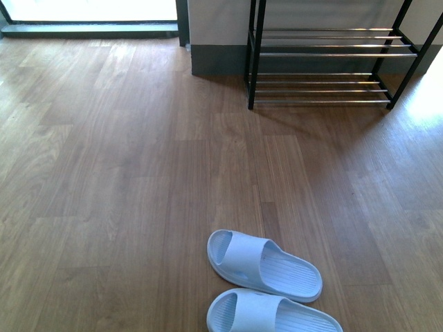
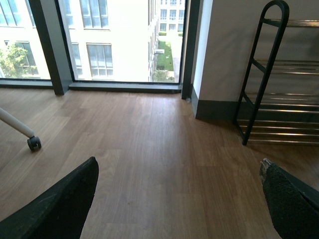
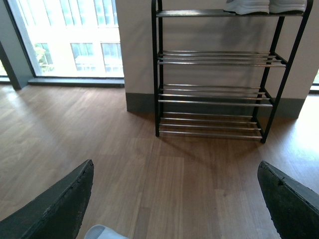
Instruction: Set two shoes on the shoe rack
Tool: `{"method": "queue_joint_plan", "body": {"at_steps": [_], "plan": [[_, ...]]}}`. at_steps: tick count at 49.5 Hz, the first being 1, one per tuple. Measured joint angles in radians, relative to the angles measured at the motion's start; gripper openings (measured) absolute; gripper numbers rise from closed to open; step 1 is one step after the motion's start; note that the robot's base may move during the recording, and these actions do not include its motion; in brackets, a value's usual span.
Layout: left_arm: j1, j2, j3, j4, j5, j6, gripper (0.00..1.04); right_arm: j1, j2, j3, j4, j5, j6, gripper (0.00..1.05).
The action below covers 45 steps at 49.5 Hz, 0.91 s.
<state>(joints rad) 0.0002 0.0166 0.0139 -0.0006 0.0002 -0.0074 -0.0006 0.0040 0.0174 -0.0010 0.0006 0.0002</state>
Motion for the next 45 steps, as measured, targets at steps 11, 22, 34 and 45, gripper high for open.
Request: {"method": "queue_joint_plan", "body": {"at_steps": [11, 22, 34, 45], "plan": [[0.0, 0.0, 0.0, 0.0, 0.0, 0.0, 0.95, 0.0, 0.0, 0.0, 0.0, 0.0, 0.0, 0.95], [0.0, 0.0, 0.0, 0.0, 0.0, 0.0, 0.95, 0.0, 0.0, 0.0, 0.0, 0.0, 0.0, 0.95], [0.0, 0.0, 0.0, 0.0, 0.0, 0.0, 0.95, 0.0, 0.0, 0.0, 0.0, 0.0, 0.0, 0.95], [0.0, 0.0, 0.0, 0.0, -0.002, 0.0, 0.95, 0.0, 0.0, 0.0, 0.0, -0.001, 0.0, 0.95]]}}
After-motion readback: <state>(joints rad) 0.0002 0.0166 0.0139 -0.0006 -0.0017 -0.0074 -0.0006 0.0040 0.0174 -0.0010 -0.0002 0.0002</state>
